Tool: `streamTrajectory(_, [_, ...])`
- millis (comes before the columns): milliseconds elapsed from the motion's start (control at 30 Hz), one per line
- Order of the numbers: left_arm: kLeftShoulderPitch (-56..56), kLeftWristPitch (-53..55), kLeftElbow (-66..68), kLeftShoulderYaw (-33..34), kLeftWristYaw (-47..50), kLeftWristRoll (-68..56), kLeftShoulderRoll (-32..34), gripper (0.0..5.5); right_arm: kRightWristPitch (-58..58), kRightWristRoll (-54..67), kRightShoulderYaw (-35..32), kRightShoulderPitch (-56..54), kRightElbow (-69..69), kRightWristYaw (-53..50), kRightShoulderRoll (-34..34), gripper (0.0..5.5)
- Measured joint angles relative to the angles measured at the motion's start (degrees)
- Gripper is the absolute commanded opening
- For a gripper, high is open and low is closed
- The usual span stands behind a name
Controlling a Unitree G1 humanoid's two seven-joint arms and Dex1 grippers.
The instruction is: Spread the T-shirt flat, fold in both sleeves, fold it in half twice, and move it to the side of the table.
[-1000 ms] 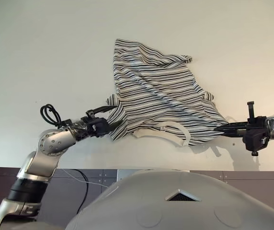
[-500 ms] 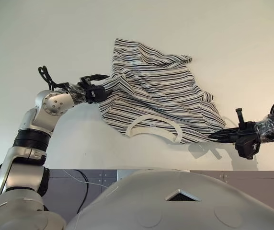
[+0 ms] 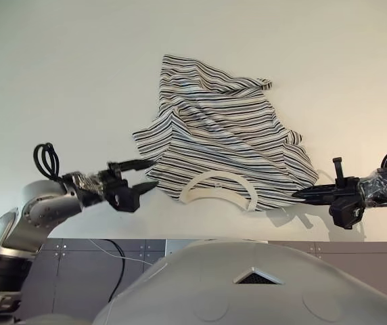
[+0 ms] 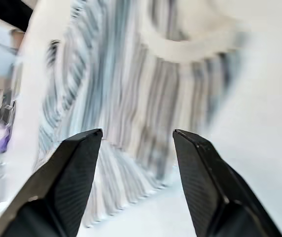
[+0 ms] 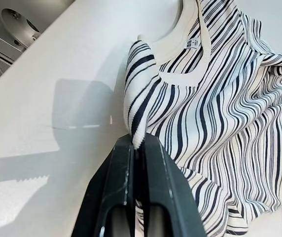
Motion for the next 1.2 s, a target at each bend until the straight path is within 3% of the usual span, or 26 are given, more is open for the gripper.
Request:
streamTrajectory(200, [-0.7, -7.1, 4.1, -0.6, 3.9, 8.3, 0.2, 2.68, 0.1, -1.1, 0.2, 0.1, -0.5, -1.1, 0.2, 0.13])
streamTrajectory(467, [-10.7, -8.5, 9.7, -5.3, 12.1, 18.0, -2.9, 2.68, 0.2, -1.7, 1.3, -1.7, -0.5, -1.2, 1.4, 0.13])
streamTrajectory(967, [-14.8, -10.8, 16.5, -9.2, 17.1, 16.6, -4.0, 0.19, 0.8, -2.6, 1.6, -3.3, 0.5, -2.9, 3.2, 0.10])
streamTrajectory(1200, [-16.6, -4.4, 13.1, -3.8, 18.6, 1.0, -7.0, 0.12, 11.4, 8.0, -2.0, -7.0, -0.4, -4.0, 4.6, 0.10])
